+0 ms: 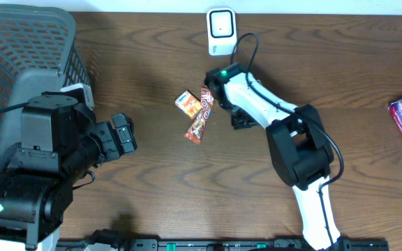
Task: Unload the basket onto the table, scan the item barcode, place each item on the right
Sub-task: 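Reach the right gripper to the mint-green packet and grasp it, then hold the green packet up in front of the scanner, then carry the green packet right and drop it beside the bag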
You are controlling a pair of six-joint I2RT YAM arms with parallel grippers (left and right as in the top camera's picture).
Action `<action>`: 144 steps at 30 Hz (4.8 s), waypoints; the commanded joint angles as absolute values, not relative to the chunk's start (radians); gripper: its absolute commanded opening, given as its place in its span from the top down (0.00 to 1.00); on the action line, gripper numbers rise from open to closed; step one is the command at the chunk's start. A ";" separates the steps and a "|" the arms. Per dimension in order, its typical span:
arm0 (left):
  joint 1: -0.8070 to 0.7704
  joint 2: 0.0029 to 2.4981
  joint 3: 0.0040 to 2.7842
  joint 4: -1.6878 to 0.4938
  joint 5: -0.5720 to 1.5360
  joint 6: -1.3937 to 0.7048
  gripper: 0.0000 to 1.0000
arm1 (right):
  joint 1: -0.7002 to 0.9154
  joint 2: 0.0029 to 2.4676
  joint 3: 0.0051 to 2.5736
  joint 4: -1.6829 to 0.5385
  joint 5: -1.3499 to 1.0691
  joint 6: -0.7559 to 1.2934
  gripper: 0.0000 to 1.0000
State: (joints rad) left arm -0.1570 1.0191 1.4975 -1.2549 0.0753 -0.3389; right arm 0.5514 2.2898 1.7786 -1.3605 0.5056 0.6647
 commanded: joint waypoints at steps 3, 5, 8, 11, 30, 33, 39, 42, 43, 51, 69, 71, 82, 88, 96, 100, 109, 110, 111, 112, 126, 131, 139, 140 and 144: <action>-0.151 1.018 1.498 -1.257 0.066 -0.329 0.02 | 0.560 2.284 1.995 -1.367 0.268 0.506 0.20; -0.151 1.018 1.498 -1.257 0.066 -0.329 0.02 | 0.554 2.284 2.047 -1.377 0.220 0.483 0.20; -0.151 1.018 1.498 -1.257 0.066 -0.329 0.02 | 0.536 2.283 2.124 -1.425 0.196 0.481 0.19; -0.151 1.018 1.498 -1.257 0.066 -0.329 0.02 | 0.492 2.283 2.150 -1.491 0.196 0.454 0.14; -0.151 1.018 1.498 -1.257 0.066 -0.329 0.02 | 0.295 2.284 1.973 -1.488 0.034 0.290 0.20; -0.151 1.018 1.498 -1.257 0.066 -0.329 0.02 | 0.295 2.284 1.883 -1.412 0.035 0.292 0.32; -0.151 1.018 1.498 -1.257 0.066 -0.329 0.02 | 0.301 2.284 1.742 -1.307 0.030 0.321 0.44; -0.151 1.018 1.498 -1.257 0.066 -0.329 0.02 | 0.313 2.284 1.718 -1.276 0.027 0.321 0.63; -0.151 1.018 1.498 -1.257 0.066 -0.329 0.02 | 0.316 2.284 1.718 -1.267 0.014 0.321 0.71; -0.151 1.018 1.498 -1.257 0.066 -0.329 0.02 | 0.320 2.283 1.894 -1.293 -0.136 0.321 0.99; -0.151 1.018 1.498 -1.257 0.066 -0.329 0.02 | 0.334 2.288 2.217 -0.627 -0.191 0.640 0.99; -0.151 1.018 1.498 -1.257 0.066 -0.329 0.02 | 0.360 2.294 2.217 -0.587 -0.052 0.642 0.99; -0.151 1.018 1.498 -1.257 0.066 -0.329 0.02 | 0.373 2.421 2.217 -0.477 0.108 0.622 0.99; -0.151 1.018 1.498 -1.257 0.066 -0.329 0.02 | 0.353 2.424 2.236 -0.491 0.129 0.590 0.99; -0.151 1.018 1.498 -1.257 0.066 -0.329 0.02 | 0.314 2.423 2.358 -0.634 0.133 0.578 0.99; -0.151 1.018 1.498 -1.257 0.066 -0.329 0.02 | 0.248 2.418 2.503 -0.871 0.211 0.568 0.99; -0.151 1.018 1.498 -1.257 0.066 -0.329 0.02 | 0.028 2.419 2.608 -1.393 0.477 0.447 0.99; -0.151 1.018 1.498 -1.257 0.066 -0.329 0.02 | 0.003 2.420 2.597 -1.434 0.508 0.431 0.99; -0.151 1.018 1.498 -1.257 0.066 -0.329 0.02 | -0.025 2.421 2.581 -1.474 0.542 0.420 0.99; -0.151 1.018 1.498 -1.257 0.066 -0.329 0.02 | -0.053 2.423 2.559 -1.500 0.570 0.413 0.99; -0.151 1.018 1.498 -1.257 0.066 -0.329 0.02 | -0.353 2.423 2.191 -1.528 0.524 0.369 0.01; -0.151 1.018 1.498 -1.257 0.066 -0.329 0.02 | -0.385 2.411 2.218 -1.565 0.382 0.369 0.01; -0.151 1.018 1.498 -1.257 0.066 -0.329 0.02 | -0.325 2.410 2.454 -1.658 0.030 0.289 0.06; -0.151 1.018 1.498 -1.257 0.066 -0.329 0.02 | -0.311 2.410 2.477 -1.661 -0.077 0.243 0.07; -0.151 1.018 1.498 -1.257 0.066 -0.329 0.02 | -0.244 2.410 2.510 -1.661 -0.455 0.120 0.08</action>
State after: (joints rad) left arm -0.1570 1.0191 1.4975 -1.2549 0.0753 -0.3389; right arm -0.3126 2.4348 2.4779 -1.6566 -0.0383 0.2615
